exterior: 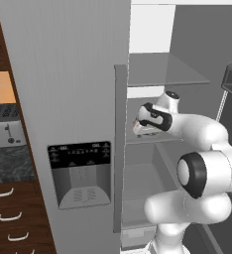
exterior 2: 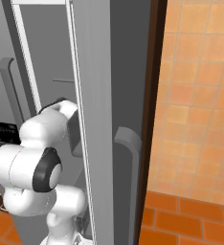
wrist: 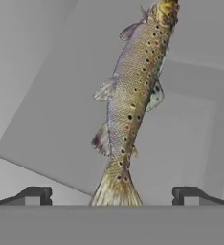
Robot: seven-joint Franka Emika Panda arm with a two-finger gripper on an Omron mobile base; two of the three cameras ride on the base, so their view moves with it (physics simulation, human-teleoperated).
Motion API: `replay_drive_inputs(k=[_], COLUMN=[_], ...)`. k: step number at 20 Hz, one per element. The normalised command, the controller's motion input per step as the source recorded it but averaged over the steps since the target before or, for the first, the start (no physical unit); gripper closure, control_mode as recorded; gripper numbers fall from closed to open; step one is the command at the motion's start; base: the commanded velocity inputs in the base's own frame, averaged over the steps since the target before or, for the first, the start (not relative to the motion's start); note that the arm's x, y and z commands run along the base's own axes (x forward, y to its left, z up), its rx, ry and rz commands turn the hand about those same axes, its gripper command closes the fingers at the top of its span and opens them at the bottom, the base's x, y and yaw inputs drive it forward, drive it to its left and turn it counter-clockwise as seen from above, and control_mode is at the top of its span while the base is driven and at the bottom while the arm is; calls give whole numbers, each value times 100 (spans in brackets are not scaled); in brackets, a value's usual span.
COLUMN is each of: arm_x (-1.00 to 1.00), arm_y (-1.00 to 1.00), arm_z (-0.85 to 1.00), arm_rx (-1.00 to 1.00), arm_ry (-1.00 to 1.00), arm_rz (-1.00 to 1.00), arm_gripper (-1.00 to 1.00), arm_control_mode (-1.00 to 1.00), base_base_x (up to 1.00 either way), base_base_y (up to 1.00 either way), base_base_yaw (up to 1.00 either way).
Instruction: Place one tomato and one fish in each tupperware on the nearby counter, to pack two identical lunches.
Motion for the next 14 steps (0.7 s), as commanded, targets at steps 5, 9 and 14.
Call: replay_drive_inputs(k=[5, 9, 14], arm_x=[44, 49, 45], arm_y=[5, 14, 19], arm_z=[-28, -41, -36], arm_rx=[0, 0, 0], arm_ry=[5, 12, 9], arm_rz=[0, 0, 0], arm_gripper=[-100, -100, 100], arm_control_mode=[-100, -100, -100], base_base_x=[0, 0, 0], base_base_y=[0, 0, 0], base_base_yaw=[0, 0, 0])
